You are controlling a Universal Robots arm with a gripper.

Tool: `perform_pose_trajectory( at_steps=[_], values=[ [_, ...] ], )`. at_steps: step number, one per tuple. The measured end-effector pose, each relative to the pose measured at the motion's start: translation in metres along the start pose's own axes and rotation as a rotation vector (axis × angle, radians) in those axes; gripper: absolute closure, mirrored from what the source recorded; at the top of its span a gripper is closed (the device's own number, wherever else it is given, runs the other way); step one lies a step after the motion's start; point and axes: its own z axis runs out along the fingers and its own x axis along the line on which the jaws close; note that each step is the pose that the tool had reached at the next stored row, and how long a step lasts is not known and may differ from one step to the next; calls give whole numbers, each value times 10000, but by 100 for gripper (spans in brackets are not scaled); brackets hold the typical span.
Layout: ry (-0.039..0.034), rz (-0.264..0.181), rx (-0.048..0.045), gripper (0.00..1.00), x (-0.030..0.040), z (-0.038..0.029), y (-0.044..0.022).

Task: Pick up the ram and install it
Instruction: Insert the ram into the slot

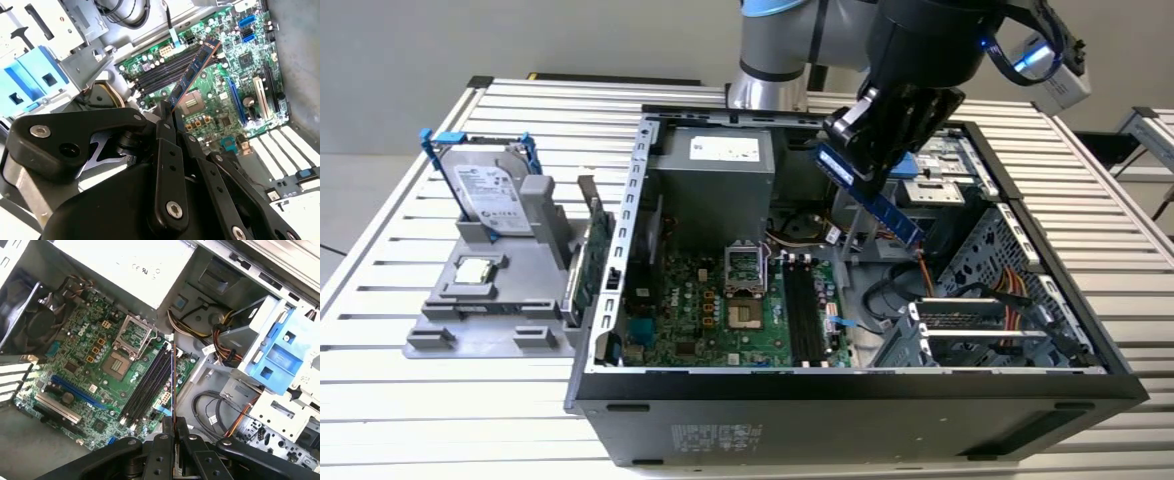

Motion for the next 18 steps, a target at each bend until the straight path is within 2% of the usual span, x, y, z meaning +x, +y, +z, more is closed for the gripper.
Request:
perform_pose_trajectory(
  at_steps=[18],
  values=[
    [-46, 1952, 31, 100, 0, 1, 0]
  ],
)
